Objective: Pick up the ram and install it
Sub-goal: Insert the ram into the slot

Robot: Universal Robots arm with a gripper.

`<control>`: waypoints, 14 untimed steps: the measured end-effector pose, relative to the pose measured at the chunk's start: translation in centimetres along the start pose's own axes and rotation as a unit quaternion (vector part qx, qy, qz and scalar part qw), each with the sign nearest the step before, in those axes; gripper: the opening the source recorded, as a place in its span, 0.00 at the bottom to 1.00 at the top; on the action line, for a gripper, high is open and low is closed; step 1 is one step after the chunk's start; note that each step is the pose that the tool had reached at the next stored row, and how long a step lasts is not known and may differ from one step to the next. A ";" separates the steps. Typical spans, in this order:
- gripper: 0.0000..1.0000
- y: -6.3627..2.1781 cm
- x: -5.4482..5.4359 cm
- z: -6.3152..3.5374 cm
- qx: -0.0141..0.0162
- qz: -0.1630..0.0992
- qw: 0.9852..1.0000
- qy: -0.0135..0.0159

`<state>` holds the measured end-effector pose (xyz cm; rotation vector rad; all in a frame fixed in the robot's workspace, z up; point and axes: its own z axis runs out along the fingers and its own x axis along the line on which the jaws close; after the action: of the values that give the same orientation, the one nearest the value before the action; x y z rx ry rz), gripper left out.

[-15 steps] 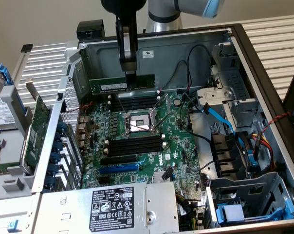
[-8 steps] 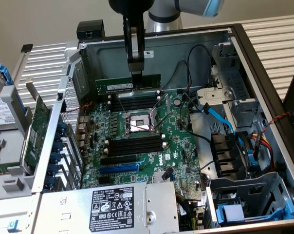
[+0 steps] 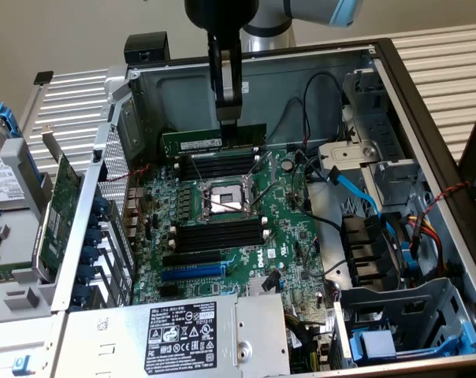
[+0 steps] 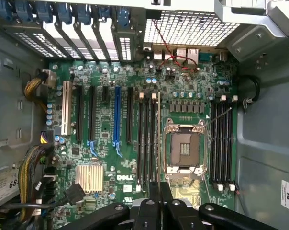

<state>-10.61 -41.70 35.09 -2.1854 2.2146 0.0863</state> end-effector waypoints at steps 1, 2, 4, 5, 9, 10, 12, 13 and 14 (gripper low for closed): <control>0.12 -0.04 0.0 0.18 0.000 0.000 1.000 0.000; 0.12 -0.07 0.0 0.36 0.000 0.000 1.000 0.000; 0.12 -0.17 0.0 0.72 0.000 0.000 1.000 0.000; 0.12 -0.19 0.0 0.90 0.000 0.000 1.000 0.000; 0.12 -0.23 0.0 1.53 -0.002 0.000 1.000 0.000; 0.12 -0.23 0.0 1.66 -0.003 0.000 1.000 -0.001; 0.12 -0.23 0.1 1.94 -0.003 0.000 1.000 -0.003; 0.12 -0.23 0.1 2.09 -0.003 0.000 1.000 -0.005; 0.12 -0.22 0.1 2.21 -0.003 0.001 1.000 -0.006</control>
<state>-10.43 -41.66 32.87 -2.1805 2.2124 0.1075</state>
